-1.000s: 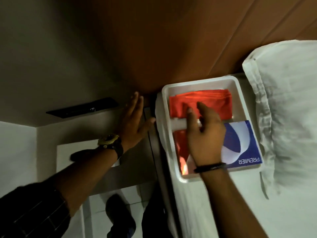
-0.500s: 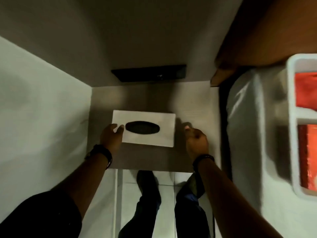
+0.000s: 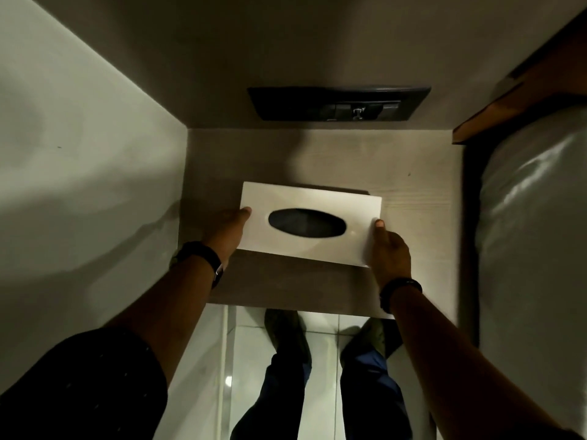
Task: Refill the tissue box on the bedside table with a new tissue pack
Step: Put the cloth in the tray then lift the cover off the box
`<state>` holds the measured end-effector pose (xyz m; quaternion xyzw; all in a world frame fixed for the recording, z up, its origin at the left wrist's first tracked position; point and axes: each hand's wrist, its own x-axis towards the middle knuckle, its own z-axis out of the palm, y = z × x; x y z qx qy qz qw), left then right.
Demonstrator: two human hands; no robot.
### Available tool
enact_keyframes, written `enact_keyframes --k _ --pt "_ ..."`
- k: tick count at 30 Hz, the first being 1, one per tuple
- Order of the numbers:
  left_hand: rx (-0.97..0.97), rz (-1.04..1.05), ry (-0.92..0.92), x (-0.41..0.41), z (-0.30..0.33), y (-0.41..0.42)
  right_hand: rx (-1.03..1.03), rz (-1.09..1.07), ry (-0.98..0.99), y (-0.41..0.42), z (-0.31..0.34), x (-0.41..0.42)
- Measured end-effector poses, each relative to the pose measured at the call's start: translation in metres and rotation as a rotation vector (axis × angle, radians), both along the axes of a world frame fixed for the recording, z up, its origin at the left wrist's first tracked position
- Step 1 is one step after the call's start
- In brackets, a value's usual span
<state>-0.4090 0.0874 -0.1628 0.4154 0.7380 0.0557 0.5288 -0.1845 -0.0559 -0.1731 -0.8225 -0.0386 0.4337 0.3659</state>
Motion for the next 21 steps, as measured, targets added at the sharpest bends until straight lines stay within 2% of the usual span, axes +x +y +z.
enact_keyframes --k 9,12,21 --pt "0.066 0.093 -0.054 -0.006 -0.015 -0.009 0.004 0.000 -0.102 0.007 -0.004 -0.013" --pt "0.087 0.064 -0.049 -0.006 -0.016 -0.007 -0.006 -0.001 -0.117 0.007 -0.006 -0.011" --pt "0.101 0.089 -0.064 -0.001 -0.016 -0.003 -0.005 -0.051 -0.069 0.019 -0.001 -0.008"
